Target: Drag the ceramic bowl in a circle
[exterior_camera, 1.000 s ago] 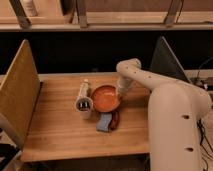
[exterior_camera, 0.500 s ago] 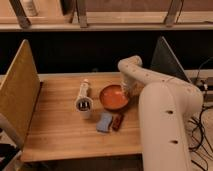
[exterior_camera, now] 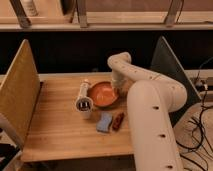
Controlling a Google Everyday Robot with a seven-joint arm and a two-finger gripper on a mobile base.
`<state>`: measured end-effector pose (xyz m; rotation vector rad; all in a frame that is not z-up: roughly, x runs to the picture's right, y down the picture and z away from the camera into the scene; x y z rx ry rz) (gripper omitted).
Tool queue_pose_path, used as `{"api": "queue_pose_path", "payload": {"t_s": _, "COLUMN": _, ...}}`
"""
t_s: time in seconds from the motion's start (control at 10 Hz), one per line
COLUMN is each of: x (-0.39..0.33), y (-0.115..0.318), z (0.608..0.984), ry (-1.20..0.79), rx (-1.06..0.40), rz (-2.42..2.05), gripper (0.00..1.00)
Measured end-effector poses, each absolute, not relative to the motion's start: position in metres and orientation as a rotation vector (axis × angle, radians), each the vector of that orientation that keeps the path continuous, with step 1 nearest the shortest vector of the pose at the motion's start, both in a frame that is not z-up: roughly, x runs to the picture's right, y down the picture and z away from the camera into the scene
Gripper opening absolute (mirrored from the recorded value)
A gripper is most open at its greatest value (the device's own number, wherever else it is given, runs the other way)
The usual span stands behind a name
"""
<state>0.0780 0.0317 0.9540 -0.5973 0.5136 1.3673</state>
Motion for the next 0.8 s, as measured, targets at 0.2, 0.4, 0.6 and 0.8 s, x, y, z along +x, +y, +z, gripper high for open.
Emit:
{"api": "queue_pose_path", "payload": {"t_s": 0.2, "x": 0.086, "y": 0.056, "z": 0.94, "ry": 0.559, "rx": -0.622, "rz": 1.323, "gripper": 0.0}}
{"api": "queue_pose_path", "payload": {"t_s": 0.4, "x": 0.114, "y": 0.068, "z": 0.934, "ry": 0.628, "rx": -0.608, "rz": 1.321, "gripper": 0.0}}
{"api": "queue_pose_path", "payload": {"t_s": 0.6, "x": 0.145, "y": 0.065, "z": 0.935, "ry": 0.689, "rx": -0.568, "rz": 1.347, "gripper": 0.0}}
{"api": "queue_pose_path", "payload": {"t_s": 0.8, "x": 0.163, "y": 0.046, "z": 0.944, "ry": 0.708, "rx": -0.521, "rz": 1.368, "gripper": 0.0}}
